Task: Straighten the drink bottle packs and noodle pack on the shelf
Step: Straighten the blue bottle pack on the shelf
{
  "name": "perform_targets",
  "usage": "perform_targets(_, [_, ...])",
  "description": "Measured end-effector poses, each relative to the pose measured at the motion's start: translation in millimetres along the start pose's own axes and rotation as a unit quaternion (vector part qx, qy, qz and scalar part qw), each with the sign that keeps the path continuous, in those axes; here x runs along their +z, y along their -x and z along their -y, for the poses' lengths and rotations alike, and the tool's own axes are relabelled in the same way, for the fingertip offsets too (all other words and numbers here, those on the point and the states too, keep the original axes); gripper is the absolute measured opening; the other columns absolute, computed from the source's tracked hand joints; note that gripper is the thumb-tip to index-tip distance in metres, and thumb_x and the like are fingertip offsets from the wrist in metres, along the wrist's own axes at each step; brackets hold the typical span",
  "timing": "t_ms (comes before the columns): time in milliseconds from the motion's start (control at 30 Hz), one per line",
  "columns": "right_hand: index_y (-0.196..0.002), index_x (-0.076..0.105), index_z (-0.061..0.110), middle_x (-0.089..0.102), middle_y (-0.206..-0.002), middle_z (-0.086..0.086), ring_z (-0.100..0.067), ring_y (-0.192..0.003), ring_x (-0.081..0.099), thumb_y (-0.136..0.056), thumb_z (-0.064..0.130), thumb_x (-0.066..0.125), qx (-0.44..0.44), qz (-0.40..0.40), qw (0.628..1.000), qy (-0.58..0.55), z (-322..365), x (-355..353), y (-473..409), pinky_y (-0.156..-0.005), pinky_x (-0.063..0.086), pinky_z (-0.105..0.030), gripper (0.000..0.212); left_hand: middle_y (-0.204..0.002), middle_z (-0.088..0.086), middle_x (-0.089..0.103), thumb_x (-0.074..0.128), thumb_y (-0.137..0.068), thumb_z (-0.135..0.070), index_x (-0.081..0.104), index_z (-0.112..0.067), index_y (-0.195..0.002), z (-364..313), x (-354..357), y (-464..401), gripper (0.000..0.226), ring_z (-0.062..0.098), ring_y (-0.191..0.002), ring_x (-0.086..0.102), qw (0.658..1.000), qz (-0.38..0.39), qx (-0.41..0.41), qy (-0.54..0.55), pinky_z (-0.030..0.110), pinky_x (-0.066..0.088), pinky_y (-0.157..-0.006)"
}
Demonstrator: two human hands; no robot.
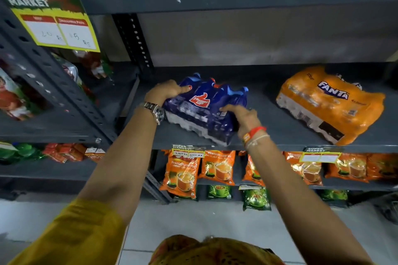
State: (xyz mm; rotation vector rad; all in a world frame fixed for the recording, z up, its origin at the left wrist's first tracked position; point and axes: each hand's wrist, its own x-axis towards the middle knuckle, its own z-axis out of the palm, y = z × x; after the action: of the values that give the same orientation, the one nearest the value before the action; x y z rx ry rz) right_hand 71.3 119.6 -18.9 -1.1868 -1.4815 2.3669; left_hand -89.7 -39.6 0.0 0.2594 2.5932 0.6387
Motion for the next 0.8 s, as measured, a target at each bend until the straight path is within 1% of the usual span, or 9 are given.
perform_targets(67, [-0.089, 0.052, 0.005, 0.064, -0.081, -0.010, -0.018, -0.060, 0.061, -0.067, -0.001, 0.075, -0.012, 0.040, 0.997, 0.072, 19.3, -4.6, -11.4, -0.038, 0.050, -0.021, 0.033, -0.116, 0.020, 0.063, 0.060, -0.081, -0.049, 0.057, 0.000, -0.111, 11.5, 1.6, 6.3, 0.057, 0.028, -0.086, 0.062, 0.994, -0.006, -0.017, 0.110, 0.035, 0.048, -0.086])
perform_targets(133, [-0.112, 0.057, 0.000, 0.068, -0.098, -0.016, -0.019, -0.064, 0.064, -0.069, -0.001, 0.075, -0.003, 0.084, 0.989, 0.118, 31.3, -6.0, -19.7, -0.037, 0.050, -0.020, 0.047, -0.120, 0.020, 0.061, 0.068, -0.078, -0.042, 0.052, 0.004, -0.117, 21.6, 9.2, 10.8, 0.063, 0.030, -0.094, 0.062, 0.976, -0.048, -0.045, 0.210, 0.036, 0.050, -0.085])
perform_targets(233, [-0.124, 0.053, -0.001, 0.067, -0.112, -0.017, -0.021, -0.079, 0.068, -0.068, -0.002, 0.076, -0.053, 0.125, 0.980, 0.145, 34.6, -8.6, -29.6, -0.050, 0.055, -0.021, 0.061, -0.112, 0.019, 0.065, 0.073, -0.076, -0.027, 0.058, 0.000, -0.114, 29.9, 28.3, 23.2, 0.049, 0.028, -0.090, 0.063, 0.925, -0.136, -0.025, 0.353, 0.031, 0.051, -0.073])
perform_targets(300, [-0.126, 0.052, -0.002, 0.064, -0.119, -0.020, -0.027, -0.097, 0.066, -0.066, -0.009, 0.075, -0.132, 0.141, 0.970, 0.149, 33.0, -9.9, -35.7, -0.071, 0.058, -0.030, 0.065, -0.103, 0.019, 0.067, 0.073, -0.076, -0.014, 0.063, -0.002, -0.107, 34.0, 36.5, 32.5, 0.035, 0.027, -0.089, 0.063, 0.895, -0.182, 0.019, 0.406, 0.035, 0.053, -0.079])
perform_targets(367, [-0.129, 0.047, -0.002, 0.057, -0.128, -0.023, -0.029, -0.111, 0.060, -0.064, -0.016, 0.075, -0.209, 0.138, 0.952, 0.178, 26.6, -9.3, -34.3, -0.091, 0.053, -0.040, 0.073, -0.105, 0.021, 0.067, 0.073, -0.074, -0.004, 0.061, 0.002, -0.108, 39.1, 43.1, 39.9, 0.036, 0.026, -0.091, 0.063, 0.891, -0.217, 0.058, 0.394, 0.039, 0.053, -0.085])
perform_targets(433, [-0.135, 0.041, -0.001, 0.052, -0.134, -0.022, -0.031, -0.120, 0.055, -0.063, -0.019, 0.074, -0.248, 0.128, 0.943, 0.181, 16.1, -10.0, -35.2, -0.100, 0.048, -0.043, 0.081, -0.110, 0.024, 0.066, 0.072, -0.072, 0.002, 0.057, 0.006, -0.110, 43.2, 52.3, 44.7, 0.042, 0.023, -0.092, 0.062, 0.890, -0.250, 0.080, 0.373, 0.038, 0.053, -0.084])
perform_targets(567, [-0.135, 0.037, 0.003, 0.047, -0.137, -0.020, -0.030, -0.123, 0.052, -0.062, -0.018, 0.075, -0.270, 0.136, 0.936, 0.178, -1.1, -18.0, -40.8, -0.100, 0.049, -0.046, 0.085, -0.115, 0.023, 0.064, 0.071, -0.074, 0.003, 0.053, 0.005, -0.114, 50.5, 72.5, 50.8, 0.044, 0.023, -0.099, 0.062, 0.878, -0.278, 0.100, 0.376, 0.037, 0.054, -0.086])
perform_targets(667, [-0.125, 0.036, 0.008, 0.047, -0.132, -0.016, -0.032, -0.124, 0.049, -0.059, -0.015, 0.077, -0.281, 0.133, 0.929, 0.202, -12.8, -20.0, -46.1, -0.101, 0.048, -0.051, 0.081, -0.113, 0.018, 0.064, 0.070, -0.073, 0.005, 0.053, 0.005, -0.114, 57.4, 83.2, 54.2, 0.044, 0.024, -0.103, 0.062, 0.865, -0.284, 0.107, 0.399, 0.022, 0.054, -0.080])
perform_targets(800, [-0.121, 0.032, 0.011, 0.047, -0.121, -0.005, -0.028, -0.122, 0.050, -0.062, -0.012, 0.077, -0.241, 0.133, 0.939, 0.207, -23.3, -24.7, -52.8, -0.094, 0.051, -0.034, 0.078, -0.116, 0.022, 0.064, 0.066, -0.075, 0.007, 0.052, 0.006, -0.118, 60.4, 93.5, 61.6, 0.046, 0.027, -0.108, 0.062, 0.857, -0.289, 0.108, 0.412, 0.012, 0.054, -0.074])
